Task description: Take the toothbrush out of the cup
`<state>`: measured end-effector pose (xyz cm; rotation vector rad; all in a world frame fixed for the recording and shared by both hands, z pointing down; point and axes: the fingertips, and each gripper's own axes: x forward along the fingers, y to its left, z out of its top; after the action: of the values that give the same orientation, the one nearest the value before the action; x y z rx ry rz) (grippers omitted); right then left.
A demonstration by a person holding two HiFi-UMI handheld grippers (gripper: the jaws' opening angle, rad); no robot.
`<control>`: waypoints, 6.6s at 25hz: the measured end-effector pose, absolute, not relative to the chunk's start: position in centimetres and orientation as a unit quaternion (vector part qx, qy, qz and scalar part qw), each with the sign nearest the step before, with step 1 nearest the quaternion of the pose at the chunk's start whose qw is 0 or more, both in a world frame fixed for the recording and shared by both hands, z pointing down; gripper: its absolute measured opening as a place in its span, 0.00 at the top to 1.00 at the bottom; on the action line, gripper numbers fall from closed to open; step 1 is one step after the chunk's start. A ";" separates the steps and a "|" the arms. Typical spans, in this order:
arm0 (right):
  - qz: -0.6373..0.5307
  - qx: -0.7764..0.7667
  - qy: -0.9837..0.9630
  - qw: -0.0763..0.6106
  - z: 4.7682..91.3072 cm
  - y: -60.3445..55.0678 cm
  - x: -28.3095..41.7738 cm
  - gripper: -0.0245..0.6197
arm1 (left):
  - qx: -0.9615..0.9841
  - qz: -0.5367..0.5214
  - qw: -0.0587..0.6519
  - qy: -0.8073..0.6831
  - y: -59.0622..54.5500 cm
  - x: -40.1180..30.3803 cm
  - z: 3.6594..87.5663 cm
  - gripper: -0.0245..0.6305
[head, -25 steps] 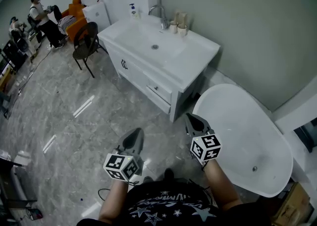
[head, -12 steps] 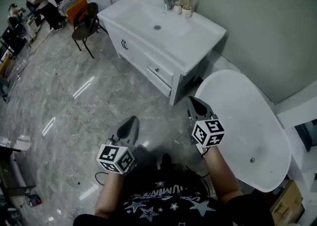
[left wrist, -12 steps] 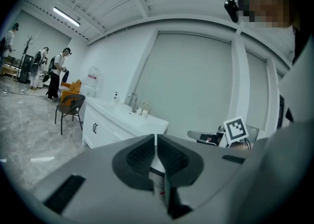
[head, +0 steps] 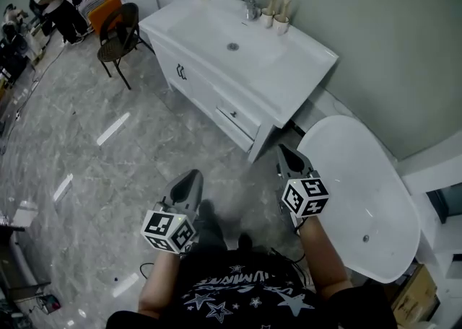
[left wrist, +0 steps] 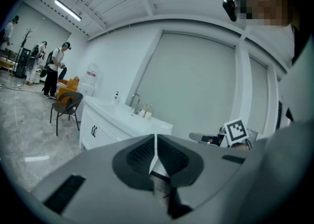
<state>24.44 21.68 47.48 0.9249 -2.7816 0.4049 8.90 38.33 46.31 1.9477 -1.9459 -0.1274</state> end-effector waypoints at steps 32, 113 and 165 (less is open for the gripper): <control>0.145 0.455 -0.873 0.099 47.7 10.3 11.5 0.94 | 0.790 -0.032 0.217 -0.573 21.2 -9.2 47.2 0.92; 0.151 0.549 -0.820 0.061 45.9 -32.9 6.6 0.94 | 0.871 0.041 0.171 -0.458 -28.1 -15.5 44.5 0.92; 0.087 0.598 -0.783 0.146 49.5 -44.3 3.1 0.91 | 0.870 0.066 0.169 -0.459 -33.8 -17.5 47.7 0.92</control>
<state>3.11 -44.35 49.47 1.7210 -2.2558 0.2510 -17.55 -33.79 47.72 2.4737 -1.3042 0.1888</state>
